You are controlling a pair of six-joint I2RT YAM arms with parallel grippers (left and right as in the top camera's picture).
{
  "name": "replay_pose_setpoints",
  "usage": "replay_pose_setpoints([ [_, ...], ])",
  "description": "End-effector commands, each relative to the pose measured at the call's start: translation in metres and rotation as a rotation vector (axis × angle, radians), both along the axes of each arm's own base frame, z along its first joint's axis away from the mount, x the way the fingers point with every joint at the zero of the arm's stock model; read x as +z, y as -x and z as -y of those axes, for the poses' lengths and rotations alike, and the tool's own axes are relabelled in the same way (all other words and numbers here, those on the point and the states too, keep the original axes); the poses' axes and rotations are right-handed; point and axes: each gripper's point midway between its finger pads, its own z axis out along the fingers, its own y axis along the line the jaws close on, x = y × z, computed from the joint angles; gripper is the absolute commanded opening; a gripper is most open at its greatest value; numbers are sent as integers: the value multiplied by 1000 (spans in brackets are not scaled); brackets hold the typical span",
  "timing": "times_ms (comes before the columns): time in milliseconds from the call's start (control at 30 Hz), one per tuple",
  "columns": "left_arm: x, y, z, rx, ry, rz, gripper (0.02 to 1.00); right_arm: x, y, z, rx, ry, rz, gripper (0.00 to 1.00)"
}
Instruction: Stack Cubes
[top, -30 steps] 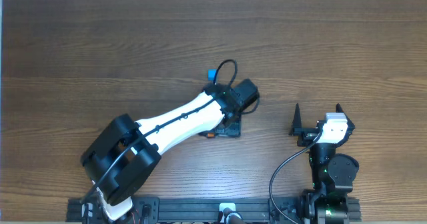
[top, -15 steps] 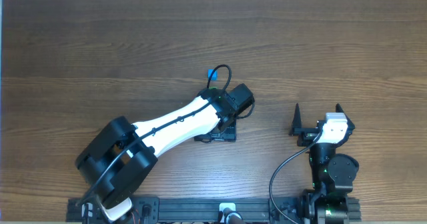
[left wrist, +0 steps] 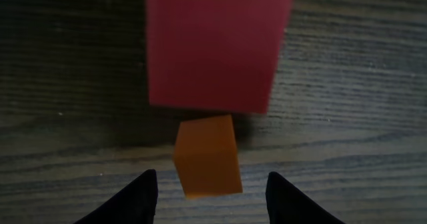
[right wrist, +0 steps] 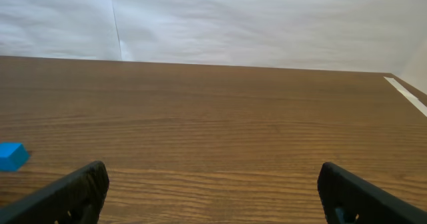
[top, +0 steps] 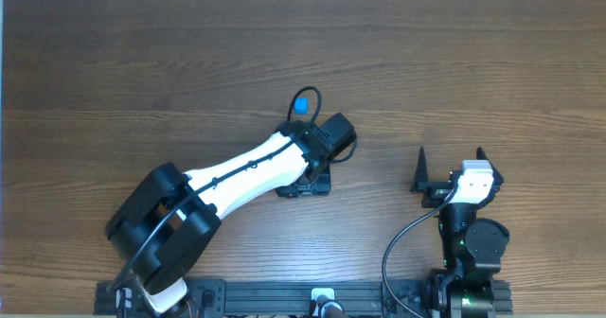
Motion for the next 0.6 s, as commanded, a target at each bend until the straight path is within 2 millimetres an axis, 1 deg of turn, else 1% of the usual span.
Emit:
replay_pose_setpoints([
  [33, 6, -2, -2, 49, 11, 15, 533, -1, 0, -2, 9, -1, 1, 991],
  [233, 3, -1, -2, 82, 9, 6, 527, -1, 0, -2, 9, -1, 0, 989],
  [400, -3, 0, -3, 102, -5, -6, 522, -1, 0, -2, 9, -1, 0, 991],
  [600, -8, 2, -5, 121, -20, -18, 494, -1, 0, -2, 9, -1, 1, 993],
])
